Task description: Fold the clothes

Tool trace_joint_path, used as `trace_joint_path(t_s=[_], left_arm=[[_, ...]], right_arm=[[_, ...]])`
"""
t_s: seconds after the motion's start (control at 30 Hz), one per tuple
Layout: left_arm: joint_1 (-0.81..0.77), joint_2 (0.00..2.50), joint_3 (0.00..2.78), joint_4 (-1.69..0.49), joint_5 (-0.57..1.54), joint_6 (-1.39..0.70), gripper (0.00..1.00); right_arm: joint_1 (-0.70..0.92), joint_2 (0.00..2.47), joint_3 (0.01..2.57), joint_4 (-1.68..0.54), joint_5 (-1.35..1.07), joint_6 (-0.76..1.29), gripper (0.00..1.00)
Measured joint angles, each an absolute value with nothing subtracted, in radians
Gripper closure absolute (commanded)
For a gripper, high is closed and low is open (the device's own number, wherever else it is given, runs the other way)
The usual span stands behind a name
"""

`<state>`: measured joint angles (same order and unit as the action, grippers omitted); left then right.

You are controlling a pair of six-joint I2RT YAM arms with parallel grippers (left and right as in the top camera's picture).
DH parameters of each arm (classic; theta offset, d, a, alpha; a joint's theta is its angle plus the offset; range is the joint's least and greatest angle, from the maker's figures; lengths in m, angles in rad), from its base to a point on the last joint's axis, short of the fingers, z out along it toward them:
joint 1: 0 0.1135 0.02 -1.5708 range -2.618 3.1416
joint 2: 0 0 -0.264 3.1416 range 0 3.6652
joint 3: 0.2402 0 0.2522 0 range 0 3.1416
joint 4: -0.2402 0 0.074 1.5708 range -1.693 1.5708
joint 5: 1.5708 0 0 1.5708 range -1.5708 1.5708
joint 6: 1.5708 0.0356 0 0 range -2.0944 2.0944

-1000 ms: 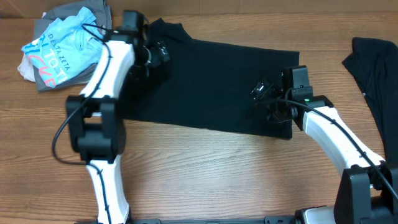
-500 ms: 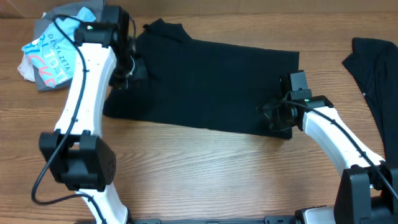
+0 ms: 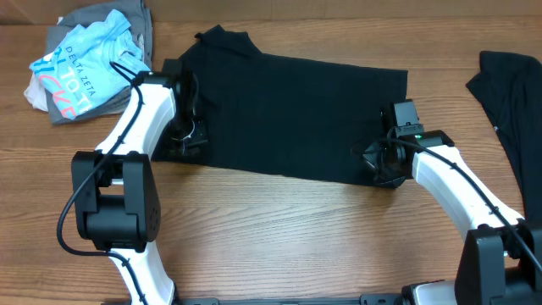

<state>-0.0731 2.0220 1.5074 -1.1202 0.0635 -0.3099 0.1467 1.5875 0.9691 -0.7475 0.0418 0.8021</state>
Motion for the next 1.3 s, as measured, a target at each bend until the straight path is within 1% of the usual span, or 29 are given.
trace_joint_path(t_s=[0.23, 0.4, 0.6, 0.93, 1.13, 1.3], left_arm=[[-0.065, 2.022, 1.429, -1.034, 0.051, -0.31, 0.96], [-0.03, 2.022, 1.413, -1.023, 0.046, -0.309, 0.96], [0.004, 2.022, 1.401, -1.015, 0.036, -0.306, 0.96], [0.008, 1.987, 1.281, -0.932, 0.036, -0.303, 0.96], [0.008, 1.966, 1.238, -0.977, 0.037, -0.303, 0.96], [0.008, 1.965, 1.217, -1.061, 0.044, -0.303, 0.96]], right_arm=[[0.147, 1.665, 0.969, -0.737, 0.068, 0.788, 0.96], [0.147, 1.747, 0.969, -0.718, 0.07, 0.785, 0.96], [0.147, 1.752, 0.971, -0.717, 0.072, 0.785, 0.94], [0.147, 1.753, 0.98, -0.81, 0.065, 0.785, 0.96], [0.147, 1.753, 0.982, -0.878, 0.059, 0.793, 0.96], [0.147, 1.754, 0.982, -0.92, 0.056, 0.807, 0.96]])
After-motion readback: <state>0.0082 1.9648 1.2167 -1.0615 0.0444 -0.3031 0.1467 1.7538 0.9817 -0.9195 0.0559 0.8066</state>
